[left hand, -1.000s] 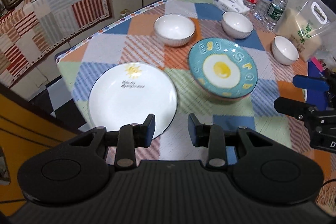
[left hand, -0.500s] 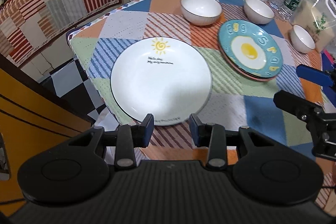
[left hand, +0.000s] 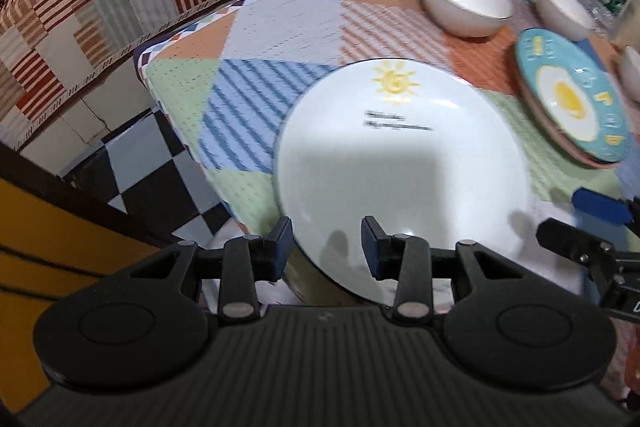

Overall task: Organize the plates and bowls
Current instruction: 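Move the right gripper to the white sun plate rim and grasp it, then lift the white sun plate with the right gripper over the egg plate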

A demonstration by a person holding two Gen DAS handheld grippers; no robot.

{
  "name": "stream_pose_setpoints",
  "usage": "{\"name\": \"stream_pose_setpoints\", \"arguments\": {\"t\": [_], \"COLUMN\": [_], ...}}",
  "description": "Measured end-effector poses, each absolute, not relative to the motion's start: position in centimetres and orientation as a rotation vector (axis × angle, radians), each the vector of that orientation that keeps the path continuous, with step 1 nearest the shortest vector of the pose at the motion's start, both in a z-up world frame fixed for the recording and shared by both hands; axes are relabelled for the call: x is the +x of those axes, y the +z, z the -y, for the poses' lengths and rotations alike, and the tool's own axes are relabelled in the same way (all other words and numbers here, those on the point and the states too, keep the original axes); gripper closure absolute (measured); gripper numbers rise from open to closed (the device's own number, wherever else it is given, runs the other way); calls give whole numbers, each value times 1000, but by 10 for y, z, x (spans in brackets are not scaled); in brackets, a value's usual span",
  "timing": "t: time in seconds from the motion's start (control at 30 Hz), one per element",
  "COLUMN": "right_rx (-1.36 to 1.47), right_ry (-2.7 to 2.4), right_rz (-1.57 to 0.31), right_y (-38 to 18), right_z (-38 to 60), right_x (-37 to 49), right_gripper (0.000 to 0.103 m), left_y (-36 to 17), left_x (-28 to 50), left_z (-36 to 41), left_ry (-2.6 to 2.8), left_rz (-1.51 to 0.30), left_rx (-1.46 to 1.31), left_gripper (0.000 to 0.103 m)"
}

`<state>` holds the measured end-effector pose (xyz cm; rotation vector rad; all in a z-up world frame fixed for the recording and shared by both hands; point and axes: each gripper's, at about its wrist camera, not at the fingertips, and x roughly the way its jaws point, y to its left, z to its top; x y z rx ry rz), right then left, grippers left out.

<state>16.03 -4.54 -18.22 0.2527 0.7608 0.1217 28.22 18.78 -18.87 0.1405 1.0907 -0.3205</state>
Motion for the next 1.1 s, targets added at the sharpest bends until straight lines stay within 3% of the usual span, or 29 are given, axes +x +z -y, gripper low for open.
{"name": "stream_pose_setpoints", "arguments": {"t": [0.33, 0.5, 0.57, 0.63, 0.7, 1.1], "right_rx": [368, 392, 387, 387, 379, 436], "right_ry": [90, 100, 98, 89, 70, 111], "right_rz": [-861, -876, -882, -886, -885, -893], "right_y": [-223, -224, -225, -225, -227, -226], "right_z": [32, 25, 23, 24, 26, 49], "right_x": [193, 201, 204, 204, 201, 207], "right_gripper": [35, 52, 53, 59, 77, 84], "left_y": [-215, -219, -220, -220, -222, -211], "left_x": [324, 332, 334, 335, 338, 327], "left_z": [-201, -202, -202, -203, -205, -192], "left_ry": [-409, -484, -498, -506, -506, -493], "left_rz": [-1138, -1170, -1177, -1182, -1201, -1233], "left_rx": [169, 142, 136, 127, 91, 103], "left_gripper": [67, 76, 76, 76, 75, 73]}}
